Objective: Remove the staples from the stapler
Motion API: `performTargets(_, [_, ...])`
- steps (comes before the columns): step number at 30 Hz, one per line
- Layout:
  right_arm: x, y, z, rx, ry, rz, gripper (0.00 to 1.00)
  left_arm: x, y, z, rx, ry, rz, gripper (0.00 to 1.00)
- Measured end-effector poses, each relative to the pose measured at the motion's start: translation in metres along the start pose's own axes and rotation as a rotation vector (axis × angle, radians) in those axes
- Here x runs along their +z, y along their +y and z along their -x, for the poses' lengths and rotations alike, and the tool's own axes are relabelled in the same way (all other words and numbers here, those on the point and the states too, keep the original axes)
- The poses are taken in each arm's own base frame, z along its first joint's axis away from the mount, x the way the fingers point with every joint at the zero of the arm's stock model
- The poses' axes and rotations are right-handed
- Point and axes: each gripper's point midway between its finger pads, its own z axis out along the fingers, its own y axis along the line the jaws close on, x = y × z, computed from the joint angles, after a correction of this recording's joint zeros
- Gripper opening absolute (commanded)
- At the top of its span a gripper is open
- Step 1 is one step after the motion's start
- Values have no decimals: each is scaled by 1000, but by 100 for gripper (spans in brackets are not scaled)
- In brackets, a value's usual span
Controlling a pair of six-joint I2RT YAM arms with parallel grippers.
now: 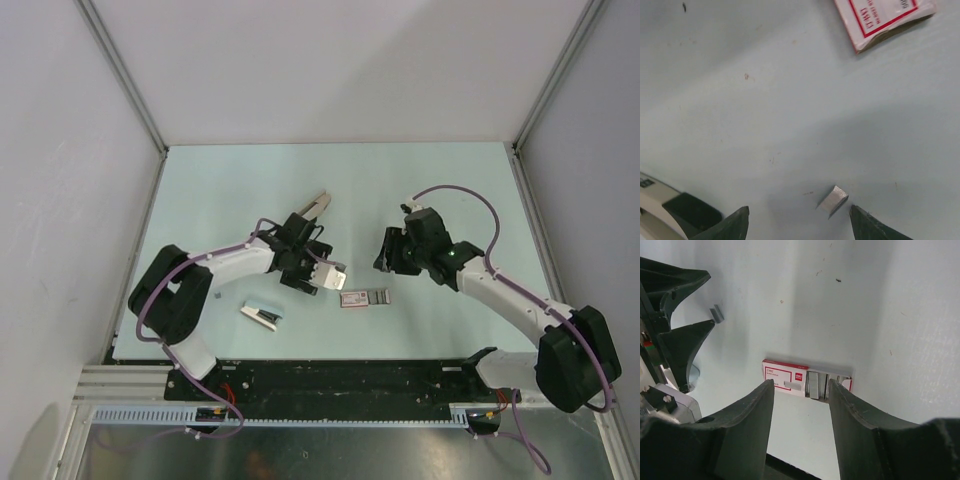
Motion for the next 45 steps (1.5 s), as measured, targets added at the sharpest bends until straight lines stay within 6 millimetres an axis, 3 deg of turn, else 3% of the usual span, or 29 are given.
performTargets(7, [-3, 0, 2, 5, -13, 9, 47, 0, -1, 2, 132, -10, -38, 81])
performTargets(17, [-5, -5, 8, 23, -28, 11, 41, 5, -12, 4, 201, 17, -197, 60])
performTargets(28, [-3, -11, 4, 40, -17, 14, 36, 5, -26, 7, 240, 56, -294, 48])
performTargets(45, [-3, -12, 5, 49, -19, 31, 30, 6, -32, 6, 222, 84, -384, 39])
